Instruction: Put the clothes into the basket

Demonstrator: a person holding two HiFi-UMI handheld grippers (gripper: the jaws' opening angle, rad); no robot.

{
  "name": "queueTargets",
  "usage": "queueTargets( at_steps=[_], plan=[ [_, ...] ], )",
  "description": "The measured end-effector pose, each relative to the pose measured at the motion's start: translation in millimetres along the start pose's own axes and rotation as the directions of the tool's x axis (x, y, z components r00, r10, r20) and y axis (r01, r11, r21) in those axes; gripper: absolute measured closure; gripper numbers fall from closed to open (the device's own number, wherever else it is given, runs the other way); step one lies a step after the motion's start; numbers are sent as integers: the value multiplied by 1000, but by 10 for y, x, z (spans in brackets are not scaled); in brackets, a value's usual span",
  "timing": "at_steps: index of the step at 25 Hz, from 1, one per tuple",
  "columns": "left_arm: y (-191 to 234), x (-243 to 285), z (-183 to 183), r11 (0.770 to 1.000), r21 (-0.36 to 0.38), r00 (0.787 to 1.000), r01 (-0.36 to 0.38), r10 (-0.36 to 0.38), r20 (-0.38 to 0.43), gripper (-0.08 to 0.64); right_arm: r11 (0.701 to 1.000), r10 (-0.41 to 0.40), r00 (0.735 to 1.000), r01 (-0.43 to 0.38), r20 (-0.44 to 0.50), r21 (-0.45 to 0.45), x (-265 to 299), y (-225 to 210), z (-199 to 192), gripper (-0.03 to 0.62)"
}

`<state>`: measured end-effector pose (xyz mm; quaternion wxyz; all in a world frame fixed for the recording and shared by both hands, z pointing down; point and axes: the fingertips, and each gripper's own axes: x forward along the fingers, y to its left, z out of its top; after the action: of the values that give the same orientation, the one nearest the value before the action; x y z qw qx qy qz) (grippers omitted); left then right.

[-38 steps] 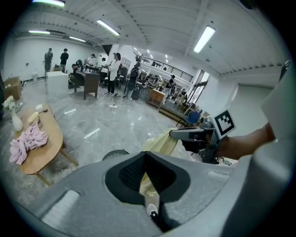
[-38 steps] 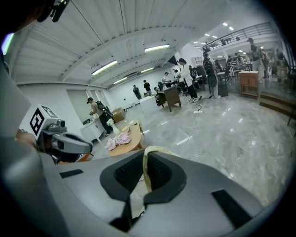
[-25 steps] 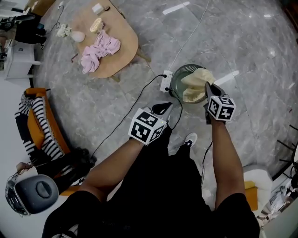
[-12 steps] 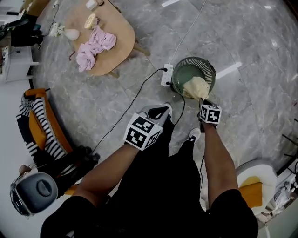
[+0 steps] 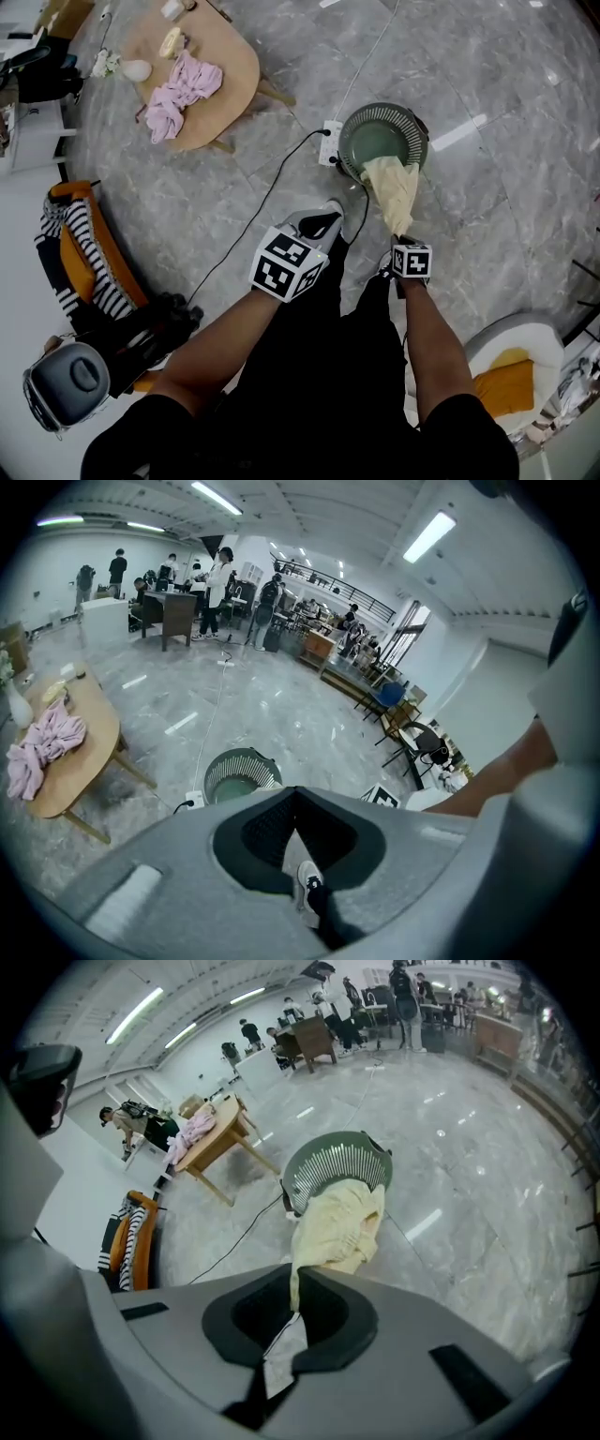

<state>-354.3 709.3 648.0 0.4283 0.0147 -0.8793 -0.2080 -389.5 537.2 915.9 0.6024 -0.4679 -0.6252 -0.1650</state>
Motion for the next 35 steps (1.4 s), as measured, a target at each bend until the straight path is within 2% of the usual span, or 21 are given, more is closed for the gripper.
queueTargets(
  at_steps=[3,6,7,8,11,12,14,17,21,26,29,31,35],
  plan=[
    [-100,29,-45,1000,2,1000,-3,3,-8,560,1000,-21,999,20,-42,-7,40,-102,-93,571],
    [-164,51,-69,1000,6,1000,-5,5,-15,560,1000,11,998,-12,-56,-16,104,-123,-103,569],
    [-173,61,-68,1000,8,1000,-6,6,-17,560,999,34,995,-35,-93,-12,141,-107,-154,528],
    [-176,72,-66,1000,10,1000,-7,7,-19,560,998,55,987,-57,-150,-5,181,-90,-245,458],
    [-192,96,-53,1000,11,1000,-8,9,-22,560,996,88,944,-87,-318,18,224,-89,-569,448],
    [-209,98,-40,1000,13,1000,-8,9,-20,560,996,90,936,-88,-342,21,207,-104,-636,448],
    [-248,94,-8,1000,19,1000,-9,9,-14,560,997,83,937,-80,-340,22,145,-142,-685,448],
    [-303,79,34,1000,28,1000,-12,12,-5,560,997,81,960,-77,-268,27,20,-156,-617,454],
    [-428,34,107,999,36,1000,-15,14,14,560,995,101,987,-99,-126,26,-273,-107,-356,487],
    [-583,19,153,997,62,999,-39,37,23,560,994,111,993,-110,32,-27,-763,-53,97,515],
    [-701,-57,167,998,47,998,-47,45,41,560,989,137,984,-129,118,-74,-1119,36,355,530],
    [-811,-154,184,999,25,997,-45,44,68,560,983,170,966,-153,193,-97,-1431,143,519,539],
    [-1076,-374,188,998,4,989,-64,63,134,560,966,253,901,-217,352,-139,-2223,370,725,563]
  ],
)
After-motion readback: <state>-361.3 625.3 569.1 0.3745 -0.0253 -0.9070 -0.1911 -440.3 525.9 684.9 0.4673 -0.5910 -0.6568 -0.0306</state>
